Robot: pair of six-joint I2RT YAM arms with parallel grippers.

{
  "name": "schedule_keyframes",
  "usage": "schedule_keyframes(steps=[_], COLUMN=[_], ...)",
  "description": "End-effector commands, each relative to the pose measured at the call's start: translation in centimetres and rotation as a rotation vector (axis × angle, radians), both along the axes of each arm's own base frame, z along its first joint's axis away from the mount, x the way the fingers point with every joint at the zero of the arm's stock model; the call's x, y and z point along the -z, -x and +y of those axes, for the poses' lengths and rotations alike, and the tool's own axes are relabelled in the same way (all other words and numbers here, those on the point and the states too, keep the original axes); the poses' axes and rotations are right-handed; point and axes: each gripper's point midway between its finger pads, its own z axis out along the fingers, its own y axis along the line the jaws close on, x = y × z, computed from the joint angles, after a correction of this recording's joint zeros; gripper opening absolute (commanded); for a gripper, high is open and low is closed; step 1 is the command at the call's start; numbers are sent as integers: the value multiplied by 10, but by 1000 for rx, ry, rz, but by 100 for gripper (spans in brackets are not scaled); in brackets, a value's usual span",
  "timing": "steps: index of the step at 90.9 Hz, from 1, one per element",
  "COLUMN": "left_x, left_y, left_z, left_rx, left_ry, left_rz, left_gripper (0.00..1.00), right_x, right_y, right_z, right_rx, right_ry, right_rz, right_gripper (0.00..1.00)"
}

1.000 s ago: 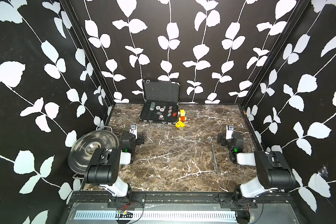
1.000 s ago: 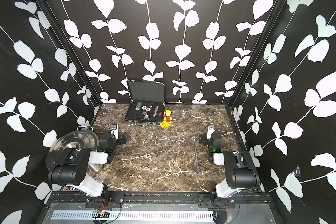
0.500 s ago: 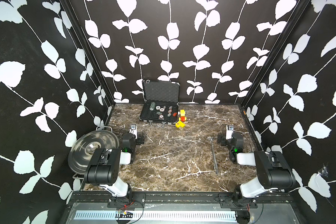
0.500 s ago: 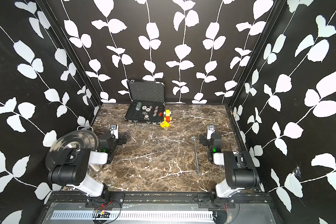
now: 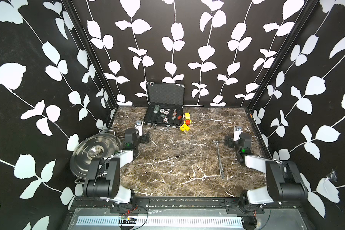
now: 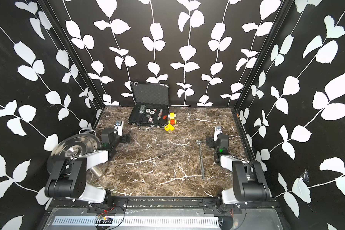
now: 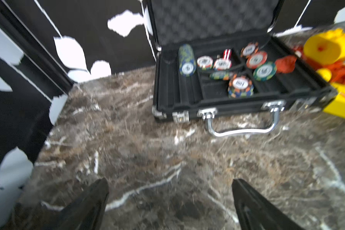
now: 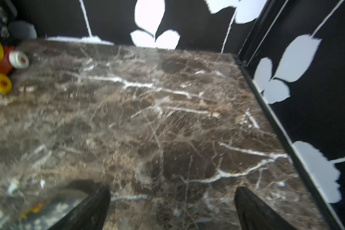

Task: Stir the soup with a spoon
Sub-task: Move the pan to the center of the board.

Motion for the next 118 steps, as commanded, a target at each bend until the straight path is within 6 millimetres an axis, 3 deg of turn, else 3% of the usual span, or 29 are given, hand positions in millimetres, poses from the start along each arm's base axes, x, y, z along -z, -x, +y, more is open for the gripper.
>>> schedule_keyframes(steps=[1,19,28,39,47,55,69,82,97,118], left_x=[-9,-65,-93,-108,-111,-119,-124,-118,-111,-92], left_y=[8,1,-1,14,37,54,73,71,58,28], left_z=[-18,-45,-16,30,74,105,145,176,193,198], left_rx=[66,33,-204,-447,-666,-802,-938,-988,-1023,-992], left_ry=[21,226,370,442,460,497,627,759,827,929], left_rz=[58,99,158,265,306,277,219,190,171,198], left_gripper=[99,99,99,99,99,99,99,99,99,99], right_x=[-18,-48,-57,-61,-63,-62,-54,-49,-55,-62], right_y=[7,20,26,35,43,50,60,66,68,71], right_z=[-10,2,21,62,89,114,142,156,166,177], right_rx=[80,50,-10,-143,-237,-327,-431,-477,-492,-494], right_ry=[-34,-142,-188,-168,-148,-156,-136,-119,-132,-112], right_rz=[26,25,98,200,268,316,406,465,464,457], right_gripper=[99,99,96,93,92,90,89,88,87,87])
